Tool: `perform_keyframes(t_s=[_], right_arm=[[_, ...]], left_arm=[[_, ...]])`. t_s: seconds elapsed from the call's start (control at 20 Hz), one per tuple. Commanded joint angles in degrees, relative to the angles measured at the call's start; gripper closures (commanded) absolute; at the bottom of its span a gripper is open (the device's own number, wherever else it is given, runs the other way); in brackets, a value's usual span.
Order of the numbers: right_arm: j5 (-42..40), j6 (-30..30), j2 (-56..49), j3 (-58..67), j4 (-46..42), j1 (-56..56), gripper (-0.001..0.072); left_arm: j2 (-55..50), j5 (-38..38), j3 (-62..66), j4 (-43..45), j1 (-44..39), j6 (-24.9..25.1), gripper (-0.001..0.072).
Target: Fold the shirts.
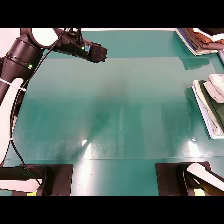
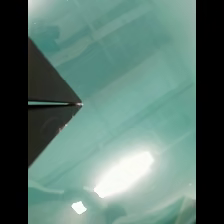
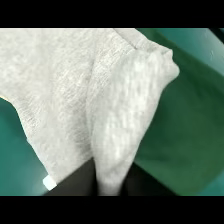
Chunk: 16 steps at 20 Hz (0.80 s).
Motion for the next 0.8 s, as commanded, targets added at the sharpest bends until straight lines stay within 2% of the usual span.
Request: perform_keyframes(t_s=[0.0,0.05,0.25,0.4,0.5,0.55,0.75], right_arm=[[-0.76,0.22,2.86,-5.49,-1.18,-3.72,0.0202],[-0.96,0.22,3.39,-5.95,-1.2,-4.72,0.0042],[-2.19,1.99,6.4,-2.78,-0.44,-7.32,0.0035],[-5.33,2.12,8.37,1.75,11.5,-3.26,0.0037],[-6.05,2.08,8.57,4.33,18.53,3.8,0.0038],[-5.95,2.08,8.26,5.81,19.32,9.11,0.0038],[-5.9,1.84,6.16,9.51,16.2,31.1,0.0051]], left_arm=[[-0.04,-0.37,0.0,0.04,0.0,0.07,0.0685],[-0.04,-0.39,0.0,0.04,0.0,0.07,0.0685],[-0.04,-0.31,0.0,0.02,0.0,0.07,0.0685],[-0.04,-0.04,0.0,0.02,0.0,0.02,0.0685],[-0.04,0.42,0.0,0.33,0.02,0.02,0.0685],[-0.04,0.09,0.0,0.87,0.0,0.02,0.0685],[-0.04,0.72,0.0,0.17,0.0,-0.02,0.0685]])
